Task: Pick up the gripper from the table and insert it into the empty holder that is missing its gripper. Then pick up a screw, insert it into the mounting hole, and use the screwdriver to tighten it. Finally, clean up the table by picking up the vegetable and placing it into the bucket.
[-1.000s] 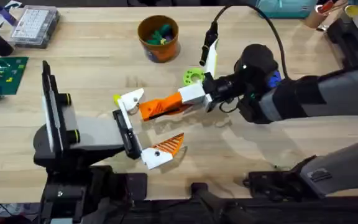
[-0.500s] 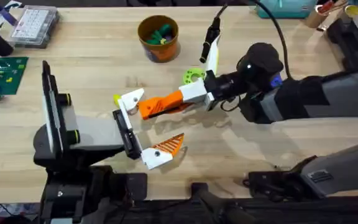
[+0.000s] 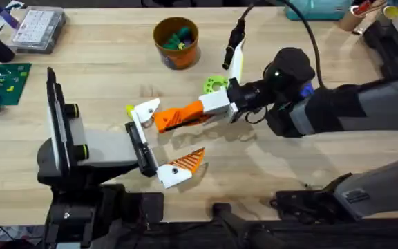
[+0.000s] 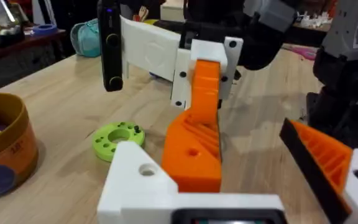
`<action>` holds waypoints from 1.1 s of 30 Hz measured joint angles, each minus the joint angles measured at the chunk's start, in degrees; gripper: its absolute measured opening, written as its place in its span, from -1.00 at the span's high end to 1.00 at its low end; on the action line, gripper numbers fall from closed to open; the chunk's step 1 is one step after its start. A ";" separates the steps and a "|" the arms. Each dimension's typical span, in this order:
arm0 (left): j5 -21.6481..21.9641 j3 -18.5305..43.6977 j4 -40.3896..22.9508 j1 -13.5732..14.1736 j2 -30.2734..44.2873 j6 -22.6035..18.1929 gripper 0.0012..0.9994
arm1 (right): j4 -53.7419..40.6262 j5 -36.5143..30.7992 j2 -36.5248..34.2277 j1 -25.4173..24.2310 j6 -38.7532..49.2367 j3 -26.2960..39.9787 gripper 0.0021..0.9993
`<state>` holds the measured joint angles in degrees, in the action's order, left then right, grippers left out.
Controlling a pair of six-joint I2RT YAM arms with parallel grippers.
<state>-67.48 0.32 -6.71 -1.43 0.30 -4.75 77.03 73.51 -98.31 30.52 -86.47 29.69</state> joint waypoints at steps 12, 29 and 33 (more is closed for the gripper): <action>0.01 0.00 0.02 0.00 0.00 -0.04 -0.98 | -0.30 -3.75 -0.03 0.00 2.81 -0.24 0.96; 0.85 0.00 0.08 0.00 0.02 0.06 -0.98 | 0.25 -5.95 -1.09 1.61 3.42 -0.22 0.96; 0.72 0.00 0.06 0.00 0.00 0.55 -0.98 | 0.90 -5.56 -3.26 2.63 3.38 1.32 0.96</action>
<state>-66.77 0.32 -6.66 -1.43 0.30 -4.20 77.93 67.96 -101.56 33.15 -83.09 31.01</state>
